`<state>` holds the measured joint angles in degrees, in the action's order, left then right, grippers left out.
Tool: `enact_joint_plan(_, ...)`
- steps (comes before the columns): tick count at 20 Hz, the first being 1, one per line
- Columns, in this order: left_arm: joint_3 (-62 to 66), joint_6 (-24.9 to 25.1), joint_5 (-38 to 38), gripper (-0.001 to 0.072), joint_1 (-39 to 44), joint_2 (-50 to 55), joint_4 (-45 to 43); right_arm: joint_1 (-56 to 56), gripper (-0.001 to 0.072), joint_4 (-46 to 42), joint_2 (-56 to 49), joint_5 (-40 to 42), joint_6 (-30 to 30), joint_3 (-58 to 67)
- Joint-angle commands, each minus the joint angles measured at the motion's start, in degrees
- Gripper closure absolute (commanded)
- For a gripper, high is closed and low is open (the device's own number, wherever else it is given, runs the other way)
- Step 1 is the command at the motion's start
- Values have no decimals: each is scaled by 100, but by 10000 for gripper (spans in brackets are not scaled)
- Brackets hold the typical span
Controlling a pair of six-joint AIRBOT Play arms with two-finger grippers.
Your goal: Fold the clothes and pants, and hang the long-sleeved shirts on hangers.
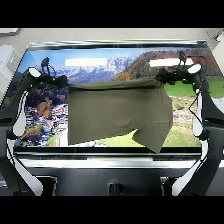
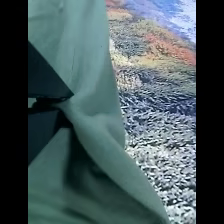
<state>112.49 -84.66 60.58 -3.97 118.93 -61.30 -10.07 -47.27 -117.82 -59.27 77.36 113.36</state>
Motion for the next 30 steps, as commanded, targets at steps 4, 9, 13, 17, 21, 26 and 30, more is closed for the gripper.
enact_joint_plan(4,63,-863,1818,686,317,-221,-267,-2,679,-1451,413,-592,789,9)
enact_joint_plan(9,55,-1637,2481,685,605,-278,-1038,2,679,-1906,396,-1357,905,7)
enact_joint_plan(13,55,-1700,2577,685,793,-273,-1303,4,679,-2435,387,-1517,1097,7)
enact_joint_plan(17,55,-1700,2603,685,824,-223,-1484,4,679,-2623,205,-1659,1198,7)
enact_joint_plan(21,55,-1698,2653,683,874,-212,-1482,4,678,-2708,-28,-1757,1198,7)
enact_joint_plan(26,72,-1698,2640,2,975,-186,-1484,0,347,-2883,-39,-1569,1198,2)
enact_joint_plan(30,446,-1705,2787,3,732,-470,-1484,-2,310,-2953,271,-1801,1056,15)
